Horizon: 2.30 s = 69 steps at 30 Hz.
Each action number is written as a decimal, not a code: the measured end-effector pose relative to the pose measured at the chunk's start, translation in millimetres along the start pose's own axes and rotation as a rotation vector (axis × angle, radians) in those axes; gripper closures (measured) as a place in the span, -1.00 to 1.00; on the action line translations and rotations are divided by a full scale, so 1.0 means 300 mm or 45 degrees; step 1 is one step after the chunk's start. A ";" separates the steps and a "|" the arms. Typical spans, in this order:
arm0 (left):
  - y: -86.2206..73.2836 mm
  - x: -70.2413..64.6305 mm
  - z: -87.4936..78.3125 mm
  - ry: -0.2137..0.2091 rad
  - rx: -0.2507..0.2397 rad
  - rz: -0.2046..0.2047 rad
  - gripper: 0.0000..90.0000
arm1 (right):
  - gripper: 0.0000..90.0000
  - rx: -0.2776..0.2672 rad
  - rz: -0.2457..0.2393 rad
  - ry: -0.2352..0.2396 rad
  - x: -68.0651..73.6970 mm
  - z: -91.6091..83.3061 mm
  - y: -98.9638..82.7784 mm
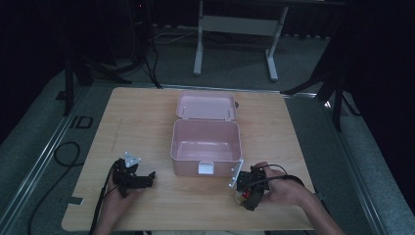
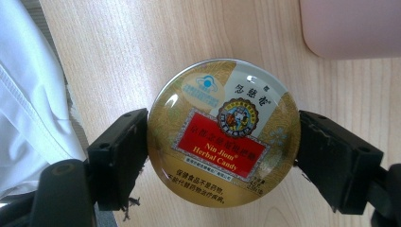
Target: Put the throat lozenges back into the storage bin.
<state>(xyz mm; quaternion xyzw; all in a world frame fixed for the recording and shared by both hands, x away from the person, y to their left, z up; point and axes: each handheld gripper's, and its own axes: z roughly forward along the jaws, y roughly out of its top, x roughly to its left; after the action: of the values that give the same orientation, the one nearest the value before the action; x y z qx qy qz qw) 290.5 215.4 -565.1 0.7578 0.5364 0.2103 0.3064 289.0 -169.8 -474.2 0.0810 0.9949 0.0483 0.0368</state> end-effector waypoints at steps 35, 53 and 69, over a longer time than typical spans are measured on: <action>0.000 0.000 0.000 0.000 0.000 0.000 -0.94 | -0.55 0.004 0.046 -0.037 -0.063 -0.115 -0.042; 0.000 0.000 0.000 0.000 0.000 0.000 -0.94 | -0.55 0.008 0.042 -0.047 -0.086 -0.167 -0.032; 0.000 0.000 0.000 0.000 0.000 0.000 -0.94 | -0.55 -0.008 0.053 -0.050 -0.116 -0.212 -0.029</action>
<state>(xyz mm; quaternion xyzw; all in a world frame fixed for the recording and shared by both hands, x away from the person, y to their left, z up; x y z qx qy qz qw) 290.5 215.4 -565.1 0.7578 0.5364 0.2102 0.3063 316.9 -189.8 -409.9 0.1025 0.9919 0.0507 0.0555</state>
